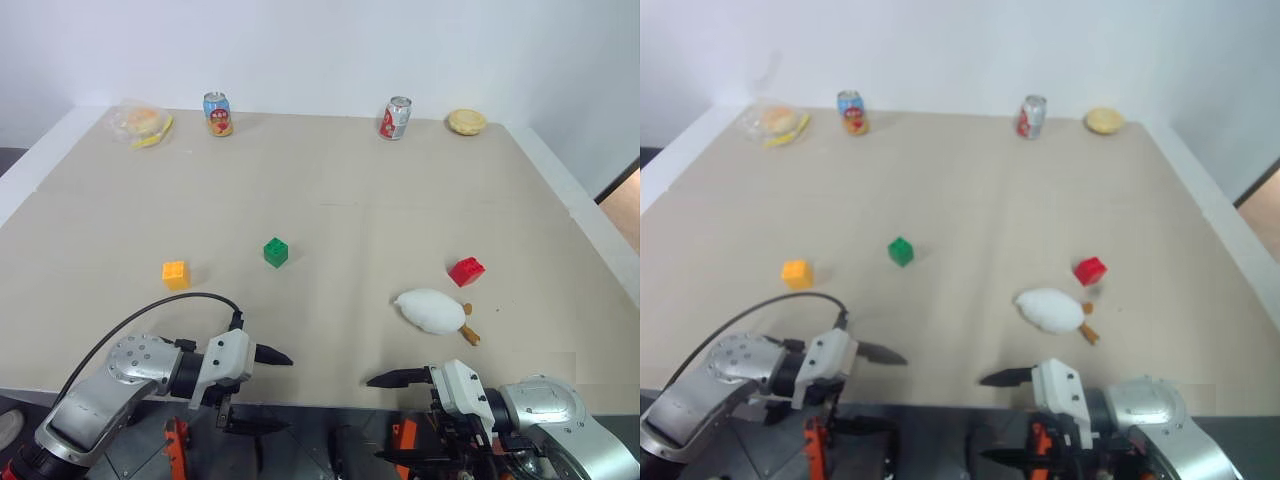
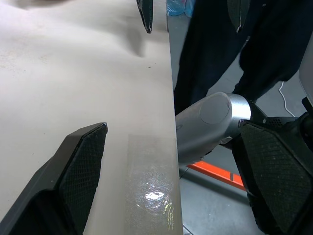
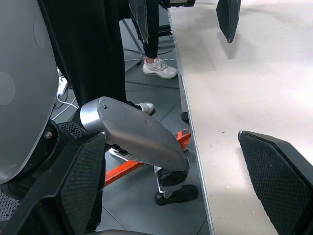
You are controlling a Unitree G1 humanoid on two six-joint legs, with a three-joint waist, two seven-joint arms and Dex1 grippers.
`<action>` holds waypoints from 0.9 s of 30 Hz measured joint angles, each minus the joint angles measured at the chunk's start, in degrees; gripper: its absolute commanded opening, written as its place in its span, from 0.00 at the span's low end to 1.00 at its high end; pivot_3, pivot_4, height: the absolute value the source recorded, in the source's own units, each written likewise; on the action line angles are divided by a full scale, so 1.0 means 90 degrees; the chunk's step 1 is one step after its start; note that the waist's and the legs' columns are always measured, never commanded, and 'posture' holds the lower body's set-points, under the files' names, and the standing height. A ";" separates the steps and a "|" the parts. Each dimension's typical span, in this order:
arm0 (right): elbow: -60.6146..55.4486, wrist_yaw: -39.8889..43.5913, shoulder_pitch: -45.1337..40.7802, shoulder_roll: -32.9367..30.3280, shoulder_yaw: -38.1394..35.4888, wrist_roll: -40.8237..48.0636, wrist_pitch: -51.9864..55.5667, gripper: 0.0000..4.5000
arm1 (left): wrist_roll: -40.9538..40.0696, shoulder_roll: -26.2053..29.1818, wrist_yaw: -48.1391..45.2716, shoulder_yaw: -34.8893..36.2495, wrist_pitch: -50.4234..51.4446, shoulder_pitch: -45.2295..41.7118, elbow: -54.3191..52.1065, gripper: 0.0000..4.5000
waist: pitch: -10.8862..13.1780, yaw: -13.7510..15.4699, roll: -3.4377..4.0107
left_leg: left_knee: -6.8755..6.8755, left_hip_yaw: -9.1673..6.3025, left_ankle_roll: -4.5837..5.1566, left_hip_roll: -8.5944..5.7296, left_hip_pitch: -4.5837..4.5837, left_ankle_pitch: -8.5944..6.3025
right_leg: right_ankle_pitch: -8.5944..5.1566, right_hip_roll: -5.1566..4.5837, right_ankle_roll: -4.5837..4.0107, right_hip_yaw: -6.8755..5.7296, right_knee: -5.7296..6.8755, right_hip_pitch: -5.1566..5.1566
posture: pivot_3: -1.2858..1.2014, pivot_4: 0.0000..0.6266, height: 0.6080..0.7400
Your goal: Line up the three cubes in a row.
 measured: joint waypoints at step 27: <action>-0.0586 -0.0743 -0.0748 -0.0481 -0.1505 0.1603 0.1553 1.00 | -0.0412 0.0172 -0.0470 0.0568 -0.0117 -0.1340 0.0628 0.98 | 0.0000 0.0014 0.0003 | 0.0023 0.0004 0.0015 -0.0005 -0.0009 0.0009 | 0.0006 -0.0003 0.0003 0.0000 0.0002 0.0006 | 0.52 0.24 0.97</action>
